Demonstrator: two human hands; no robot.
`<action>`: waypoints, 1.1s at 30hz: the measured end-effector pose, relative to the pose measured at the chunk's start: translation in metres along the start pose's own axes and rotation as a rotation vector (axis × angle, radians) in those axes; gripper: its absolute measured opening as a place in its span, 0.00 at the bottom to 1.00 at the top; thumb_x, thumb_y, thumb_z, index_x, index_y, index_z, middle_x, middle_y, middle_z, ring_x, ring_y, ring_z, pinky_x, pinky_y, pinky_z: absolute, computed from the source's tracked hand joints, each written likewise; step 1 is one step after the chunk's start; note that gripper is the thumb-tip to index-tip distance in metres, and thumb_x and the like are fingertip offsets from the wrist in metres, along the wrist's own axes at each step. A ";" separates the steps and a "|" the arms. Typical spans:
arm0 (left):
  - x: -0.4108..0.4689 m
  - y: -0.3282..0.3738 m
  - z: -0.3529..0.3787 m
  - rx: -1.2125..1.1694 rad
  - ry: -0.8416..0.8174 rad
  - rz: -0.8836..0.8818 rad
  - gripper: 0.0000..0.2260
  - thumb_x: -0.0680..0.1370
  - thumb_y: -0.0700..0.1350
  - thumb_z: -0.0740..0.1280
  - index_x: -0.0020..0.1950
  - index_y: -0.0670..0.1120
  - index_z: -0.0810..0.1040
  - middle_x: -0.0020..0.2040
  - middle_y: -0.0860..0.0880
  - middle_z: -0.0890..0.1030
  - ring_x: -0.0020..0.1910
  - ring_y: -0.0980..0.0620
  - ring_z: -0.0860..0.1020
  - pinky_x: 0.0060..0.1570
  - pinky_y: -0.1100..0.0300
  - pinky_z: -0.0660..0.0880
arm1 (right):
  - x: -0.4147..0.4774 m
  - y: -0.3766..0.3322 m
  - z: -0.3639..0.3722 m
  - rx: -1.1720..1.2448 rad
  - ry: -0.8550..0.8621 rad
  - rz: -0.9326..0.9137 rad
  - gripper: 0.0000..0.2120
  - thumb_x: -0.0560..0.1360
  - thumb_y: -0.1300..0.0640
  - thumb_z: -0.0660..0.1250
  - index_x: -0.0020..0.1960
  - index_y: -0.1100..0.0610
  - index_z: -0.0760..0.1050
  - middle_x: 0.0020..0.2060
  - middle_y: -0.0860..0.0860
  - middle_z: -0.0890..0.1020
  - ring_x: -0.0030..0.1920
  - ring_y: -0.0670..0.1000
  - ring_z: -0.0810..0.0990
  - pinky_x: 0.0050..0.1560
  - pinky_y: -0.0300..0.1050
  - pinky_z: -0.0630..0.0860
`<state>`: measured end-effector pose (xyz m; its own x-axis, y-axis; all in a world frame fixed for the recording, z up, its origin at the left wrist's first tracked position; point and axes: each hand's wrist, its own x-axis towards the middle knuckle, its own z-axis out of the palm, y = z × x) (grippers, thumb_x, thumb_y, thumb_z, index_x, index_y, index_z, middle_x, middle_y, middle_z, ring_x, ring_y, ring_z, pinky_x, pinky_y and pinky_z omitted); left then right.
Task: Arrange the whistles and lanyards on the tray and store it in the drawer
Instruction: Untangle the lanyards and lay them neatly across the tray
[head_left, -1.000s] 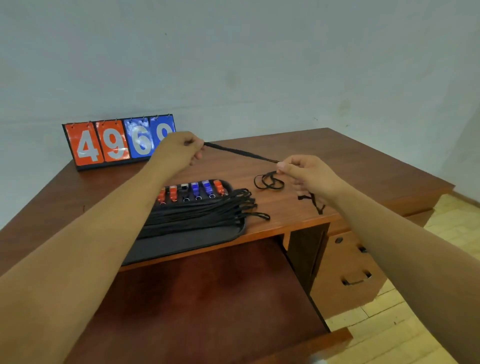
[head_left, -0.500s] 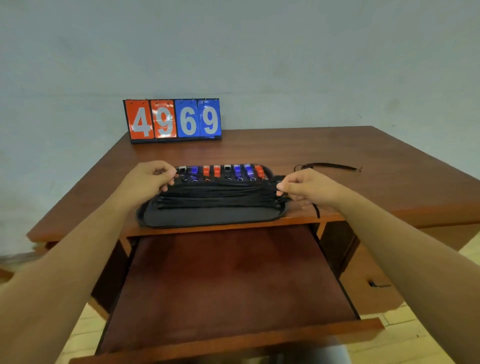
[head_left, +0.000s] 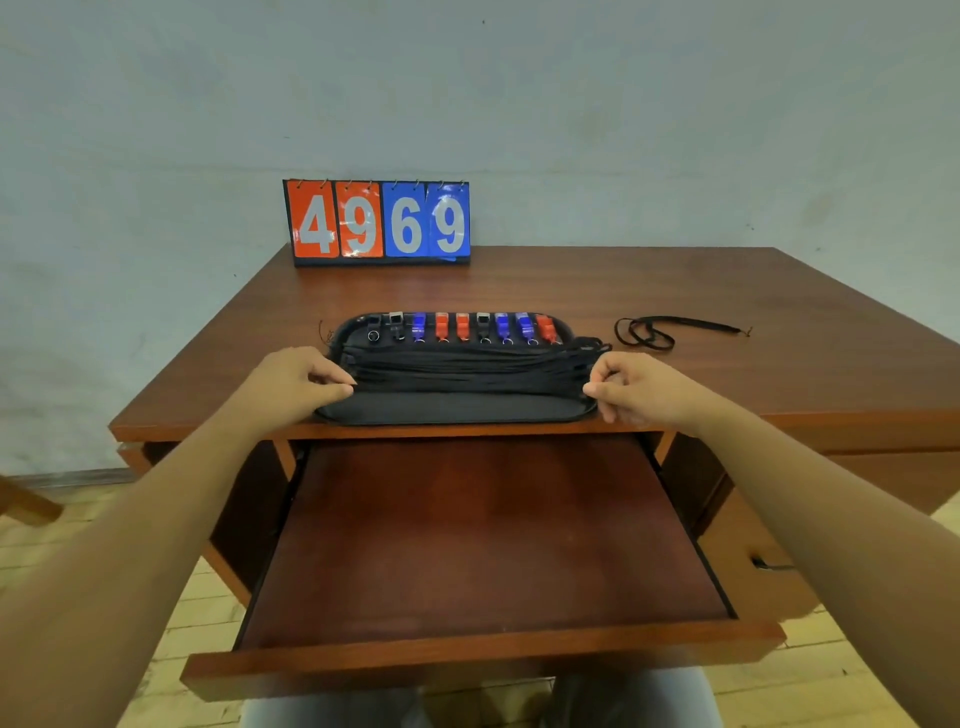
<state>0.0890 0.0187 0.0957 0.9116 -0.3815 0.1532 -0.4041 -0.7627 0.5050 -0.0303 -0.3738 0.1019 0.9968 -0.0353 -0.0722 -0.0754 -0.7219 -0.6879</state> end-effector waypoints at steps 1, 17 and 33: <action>0.001 0.000 0.001 0.038 -0.020 0.011 0.05 0.76 0.45 0.72 0.50 0.53 0.86 0.44 0.58 0.79 0.43 0.60 0.76 0.44 0.63 0.68 | 0.000 0.001 0.000 -0.019 0.020 -0.006 0.06 0.82 0.55 0.64 0.50 0.57 0.75 0.33 0.54 0.84 0.27 0.48 0.73 0.27 0.34 0.69; 0.026 -0.009 0.008 0.257 -0.100 0.017 0.04 0.76 0.44 0.72 0.44 0.53 0.81 0.41 0.56 0.78 0.41 0.59 0.75 0.41 0.62 0.69 | 0.027 0.021 0.005 -0.171 0.269 0.020 0.03 0.80 0.54 0.68 0.50 0.51 0.80 0.48 0.46 0.82 0.50 0.46 0.79 0.53 0.44 0.75; 0.019 -0.008 0.000 0.395 -0.049 0.029 0.08 0.75 0.54 0.72 0.52 0.55 0.80 0.53 0.49 0.71 0.57 0.48 0.68 0.57 0.52 0.69 | 0.018 0.024 0.002 -0.161 0.248 -0.035 0.06 0.78 0.55 0.70 0.54 0.48 0.81 0.52 0.48 0.83 0.54 0.47 0.80 0.56 0.43 0.75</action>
<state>0.1095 0.0175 0.0951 0.8985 -0.4230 0.1173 -0.4364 -0.8897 0.1340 -0.0146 -0.3906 0.0827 0.9765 -0.1620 0.1418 -0.0552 -0.8251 -0.5623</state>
